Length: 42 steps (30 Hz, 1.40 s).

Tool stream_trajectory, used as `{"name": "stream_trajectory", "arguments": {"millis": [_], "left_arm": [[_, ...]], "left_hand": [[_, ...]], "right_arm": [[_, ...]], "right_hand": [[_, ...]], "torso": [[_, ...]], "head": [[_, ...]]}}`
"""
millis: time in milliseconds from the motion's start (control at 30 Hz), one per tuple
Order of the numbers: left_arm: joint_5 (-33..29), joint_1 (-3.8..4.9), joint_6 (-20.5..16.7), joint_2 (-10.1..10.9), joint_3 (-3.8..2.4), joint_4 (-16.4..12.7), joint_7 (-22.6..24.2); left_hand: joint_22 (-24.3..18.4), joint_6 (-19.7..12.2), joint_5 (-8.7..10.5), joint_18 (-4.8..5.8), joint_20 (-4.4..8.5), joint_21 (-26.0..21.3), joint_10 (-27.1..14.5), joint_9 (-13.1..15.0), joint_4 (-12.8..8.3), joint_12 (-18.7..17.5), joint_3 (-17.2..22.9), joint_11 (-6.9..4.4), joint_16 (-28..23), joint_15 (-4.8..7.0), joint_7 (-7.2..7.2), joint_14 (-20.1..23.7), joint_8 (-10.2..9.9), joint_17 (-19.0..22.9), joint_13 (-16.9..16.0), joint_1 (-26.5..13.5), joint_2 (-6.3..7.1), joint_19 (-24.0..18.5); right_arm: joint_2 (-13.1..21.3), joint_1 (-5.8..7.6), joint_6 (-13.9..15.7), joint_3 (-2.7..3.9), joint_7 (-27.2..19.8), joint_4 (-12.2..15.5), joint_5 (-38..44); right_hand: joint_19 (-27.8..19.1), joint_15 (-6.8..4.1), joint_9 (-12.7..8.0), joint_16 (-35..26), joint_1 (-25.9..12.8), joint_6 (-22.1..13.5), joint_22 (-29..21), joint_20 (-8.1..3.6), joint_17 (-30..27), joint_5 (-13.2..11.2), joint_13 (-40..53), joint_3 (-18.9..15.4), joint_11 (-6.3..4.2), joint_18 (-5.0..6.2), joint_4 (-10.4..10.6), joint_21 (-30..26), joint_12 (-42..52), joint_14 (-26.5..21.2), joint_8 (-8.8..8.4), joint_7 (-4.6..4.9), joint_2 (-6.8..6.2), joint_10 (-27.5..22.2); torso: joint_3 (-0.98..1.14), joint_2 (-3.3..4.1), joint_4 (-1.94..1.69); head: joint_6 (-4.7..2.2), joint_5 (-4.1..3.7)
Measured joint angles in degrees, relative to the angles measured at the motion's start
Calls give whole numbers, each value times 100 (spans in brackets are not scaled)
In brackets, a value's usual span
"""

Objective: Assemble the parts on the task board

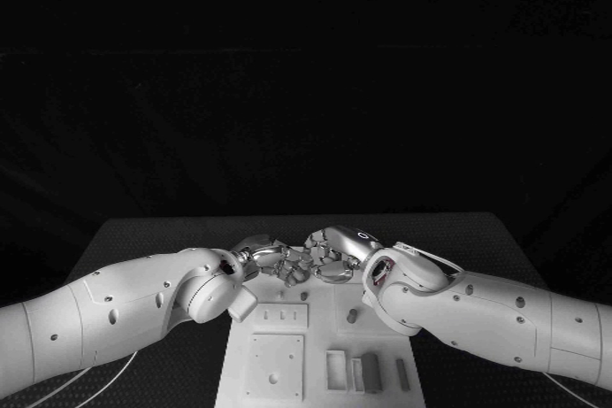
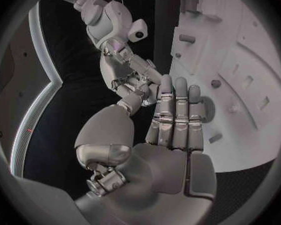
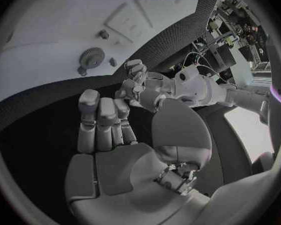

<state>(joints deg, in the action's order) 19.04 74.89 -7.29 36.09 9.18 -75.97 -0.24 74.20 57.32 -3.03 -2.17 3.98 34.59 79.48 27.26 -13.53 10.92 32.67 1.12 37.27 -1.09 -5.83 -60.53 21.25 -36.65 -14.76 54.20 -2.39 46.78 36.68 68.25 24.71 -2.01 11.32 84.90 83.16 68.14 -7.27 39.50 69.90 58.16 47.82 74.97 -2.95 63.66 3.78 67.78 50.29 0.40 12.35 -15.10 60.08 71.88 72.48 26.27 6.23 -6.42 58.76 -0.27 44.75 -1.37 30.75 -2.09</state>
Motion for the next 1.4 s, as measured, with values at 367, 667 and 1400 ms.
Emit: {"name": "stream_trajectory", "arguments": {"millis": [367, 667, 1400], "left_arm": [[135, 0, -94, 17, -1, 8, -9], [233, 0, -183, 34, 0, 19, -56], [791, 18, 87, 339, -3, 142, -213]], "left_hand": [[0, 65, -113, 5, 79, 77, 173, 146, -158, 167, 56, -92, 200, 99, -39, -141, 67, -87, -172, -104, -177, 77], [-6, 65, -113, 5, 115, 86, 253, 204, -182, 223, 72, -131, 271, 149, -39, -234, 67, -110, -246, -130, -202, 51], [74, 156, -501, -2, 524, 1735, 309, 340, -292, 3876, -9, -504, 2669, 940, 69, -880, -200, -1171, -3165, -166, -128, 1141]], "right_arm": [[82, -1, 38, -1, -80, -55, -183], [222, 0, 132, -3, -285, -111, -472], [470, 93, -570, 7, -2036, -2004, -4599]], "right_hand": [[-7, 22, -89, -23, -155, 1, 0, 9, -24, 0, -90, -254, 0, 0, 179, -1, -50, -1, -311, 0, -513, 0], [-406, 308, -382, -222, -377, 0, 0, 51, -50, 377, -170, -1522, 0, -3, 125, -276, -162, -398, -914, 0, -738, 0], [-2765, 1300, -718, -3577, 0, -479, -1354, 1205, -2337, 909, -3441, -1754, 339, -41, -143, -3403, -3204, -2260, -1186, 357, -210, -486]], "torso": [[-3, 0, 3], [-3, -2, 2], [8, -27, 8]], "head": [[12, 9], [2, 15], [3, 46]]}}
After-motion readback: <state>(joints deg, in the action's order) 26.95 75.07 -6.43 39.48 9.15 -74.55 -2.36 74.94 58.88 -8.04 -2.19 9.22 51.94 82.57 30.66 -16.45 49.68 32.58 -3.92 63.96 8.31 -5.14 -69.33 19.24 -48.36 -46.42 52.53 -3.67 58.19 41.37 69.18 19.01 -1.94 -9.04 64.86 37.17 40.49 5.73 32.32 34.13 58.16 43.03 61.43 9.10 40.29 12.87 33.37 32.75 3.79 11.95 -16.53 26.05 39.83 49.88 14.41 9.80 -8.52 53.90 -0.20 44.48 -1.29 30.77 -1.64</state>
